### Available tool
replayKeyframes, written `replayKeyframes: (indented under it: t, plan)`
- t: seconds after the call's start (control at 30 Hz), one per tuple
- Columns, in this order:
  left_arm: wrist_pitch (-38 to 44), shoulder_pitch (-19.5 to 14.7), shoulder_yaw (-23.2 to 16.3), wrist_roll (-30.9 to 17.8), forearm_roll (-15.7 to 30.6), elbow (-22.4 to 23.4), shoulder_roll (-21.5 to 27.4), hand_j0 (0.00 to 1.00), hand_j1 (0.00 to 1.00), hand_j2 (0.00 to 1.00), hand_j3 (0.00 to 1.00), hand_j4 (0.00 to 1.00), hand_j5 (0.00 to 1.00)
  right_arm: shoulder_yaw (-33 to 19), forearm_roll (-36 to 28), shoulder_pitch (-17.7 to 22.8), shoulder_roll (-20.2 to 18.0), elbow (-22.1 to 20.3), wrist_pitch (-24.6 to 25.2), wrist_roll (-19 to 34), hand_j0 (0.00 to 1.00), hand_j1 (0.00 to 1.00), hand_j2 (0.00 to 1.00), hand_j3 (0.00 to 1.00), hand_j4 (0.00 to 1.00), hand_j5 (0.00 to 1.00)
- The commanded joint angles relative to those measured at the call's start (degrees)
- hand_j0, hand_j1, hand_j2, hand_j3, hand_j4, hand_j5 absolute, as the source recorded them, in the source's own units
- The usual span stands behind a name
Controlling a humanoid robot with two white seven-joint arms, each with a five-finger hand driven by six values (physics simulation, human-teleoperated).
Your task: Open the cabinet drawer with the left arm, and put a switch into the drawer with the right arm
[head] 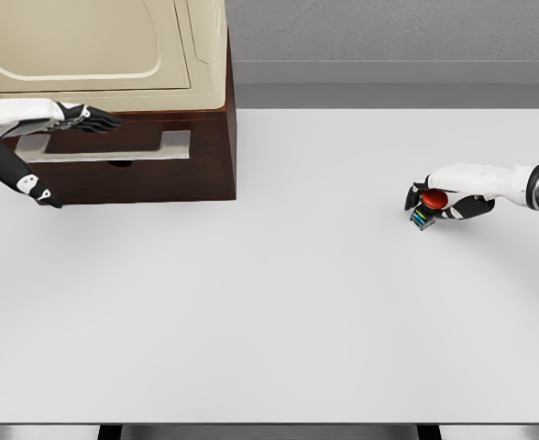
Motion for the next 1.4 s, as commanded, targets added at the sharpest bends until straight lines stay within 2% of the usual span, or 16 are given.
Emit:
replayKeyframes:
  t: [0.0, 0.2, 0.37, 0.8, 0.97, 1.37]
  plan:
    - [0.05, 0.0, 0.17, 0.01, 0.22, 0.57, -0.19, 1.0, 1.0, 1.0, 1.0, 1.0, 1.0, -0.02, -0.21, 0.0, -0.05, -0.1, 0.04, 0.0, 0.51, 0.51, 0.51, 0.51, 0.51, 0.51]
    - [0.05, 0.71, 0.17, 0.01, 0.04, 2.6, -2.03, 1.0, 1.0, 1.0, 1.0, 1.0, 1.0, -0.02, -0.21, -0.09, -0.05, -0.1, 0.04, 0.0, 0.47, 0.47, 0.47, 0.47, 0.47, 0.47]
    - [0.05, 0.8, 0.26, 0.01, -0.05, 3.56, -3.44, 1.0, 1.0, 1.0, 1.0, 1.0, 1.0, -0.11, -0.3, -0.61, -0.05, -0.19, -1.99, 0.0, 0.46, 0.46, 0.46, 0.46, 0.46, 0.46]
    - [-0.22, 1.41, 1.13, 0.01, 0.39, 2.33, -4.23, 1.0, 1.0, 1.0, 1.0, 1.0, 1.0, -0.29, -0.91, -2.28, 0.39, -0.54, -4.09, 0.0, 0.46, 0.46, 0.46, 0.46, 0.46, 0.46]
    - [-0.13, 3.78, 2.72, 0.01, 0.21, 2.68, -4.14, 1.0, 1.0, 1.0, 1.0, 1.0, 1.0, -0.37, -0.91, -3.43, 0.65, -0.72, -6.03, 0.0, 0.46, 0.46, 0.46, 0.46, 0.46, 0.46]
    - [-0.13, 4.49, 2.8, 0.01, 0.13, 2.68, -4.14, 1.0, 1.0, 1.0, 1.0, 1.0, 1.0, -0.37, -0.91, -5.45, 2.58, -1.6, -6.73, 0.0, 0.45, 0.45, 0.45, 0.45, 0.45, 0.45]
